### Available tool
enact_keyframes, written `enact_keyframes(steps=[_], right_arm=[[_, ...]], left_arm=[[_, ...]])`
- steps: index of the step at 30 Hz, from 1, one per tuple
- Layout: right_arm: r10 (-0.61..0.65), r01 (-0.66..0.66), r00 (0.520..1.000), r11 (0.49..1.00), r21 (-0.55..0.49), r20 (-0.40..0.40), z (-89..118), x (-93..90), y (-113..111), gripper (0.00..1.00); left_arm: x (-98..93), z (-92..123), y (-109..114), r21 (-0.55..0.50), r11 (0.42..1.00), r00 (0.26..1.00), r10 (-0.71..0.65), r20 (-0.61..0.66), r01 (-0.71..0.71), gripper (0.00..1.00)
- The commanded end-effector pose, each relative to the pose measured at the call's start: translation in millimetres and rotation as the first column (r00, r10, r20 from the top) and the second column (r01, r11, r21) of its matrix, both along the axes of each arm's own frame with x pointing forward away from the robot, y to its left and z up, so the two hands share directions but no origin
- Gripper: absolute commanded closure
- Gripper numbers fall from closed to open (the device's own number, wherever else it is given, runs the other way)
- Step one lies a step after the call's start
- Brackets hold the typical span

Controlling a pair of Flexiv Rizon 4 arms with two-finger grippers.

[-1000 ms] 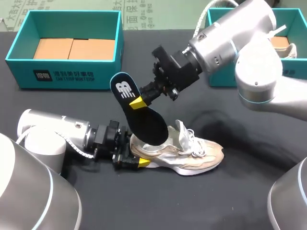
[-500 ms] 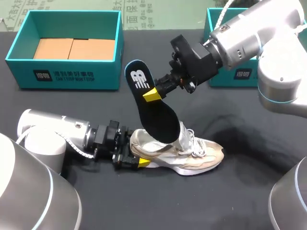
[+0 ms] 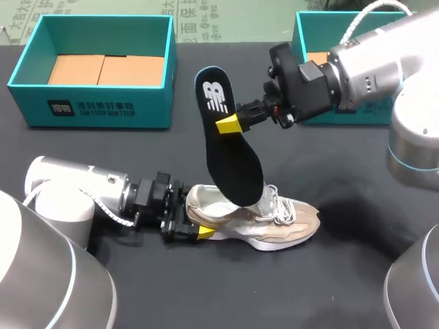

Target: Take the shoe out of the shoebox, open the shoe tongue, remove and reinsert the insole, then place the shoe into the shoebox

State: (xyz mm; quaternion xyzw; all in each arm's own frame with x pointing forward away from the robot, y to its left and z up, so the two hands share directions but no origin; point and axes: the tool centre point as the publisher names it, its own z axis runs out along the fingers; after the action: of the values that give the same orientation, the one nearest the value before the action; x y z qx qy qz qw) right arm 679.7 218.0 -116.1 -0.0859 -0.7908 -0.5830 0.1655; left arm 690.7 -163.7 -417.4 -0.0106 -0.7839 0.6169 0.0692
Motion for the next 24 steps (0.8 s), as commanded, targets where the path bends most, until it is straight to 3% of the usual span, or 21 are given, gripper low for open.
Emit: enact_keyframes(steps=[1,11,17,24], right_arm=[[-0.13,0.13,0.991,0.991,0.033,0.01,2,-34.5,-28,1.0],[-0.13,0.13,0.991,0.991,0.033,0.01,2,-34.5,-28,1.0],[-0.239,0.239,0.971,0.971,0.006,-0.027,20,-36.2,-57,1.0],[-0.293,0.295,0.954,0.955,0.028,-0.064,34,-43.8,-75,1.0]], left_arm=[[-0.2,-3,-1,0.0,1.0,1.0,0.002,0.0,-0.002,1.0],[-0.2,-3,-1,0.0,1.0,1.0,0.002,0.0,-0.002,1.0],[-0.2,-3,-1,0.0,1.0,1.0,0.002,0.0,-0.002,1.0],[-0.2,-3,-1,0.0,1.0,1.0,0.002,0.0,-0.002,1.0]])
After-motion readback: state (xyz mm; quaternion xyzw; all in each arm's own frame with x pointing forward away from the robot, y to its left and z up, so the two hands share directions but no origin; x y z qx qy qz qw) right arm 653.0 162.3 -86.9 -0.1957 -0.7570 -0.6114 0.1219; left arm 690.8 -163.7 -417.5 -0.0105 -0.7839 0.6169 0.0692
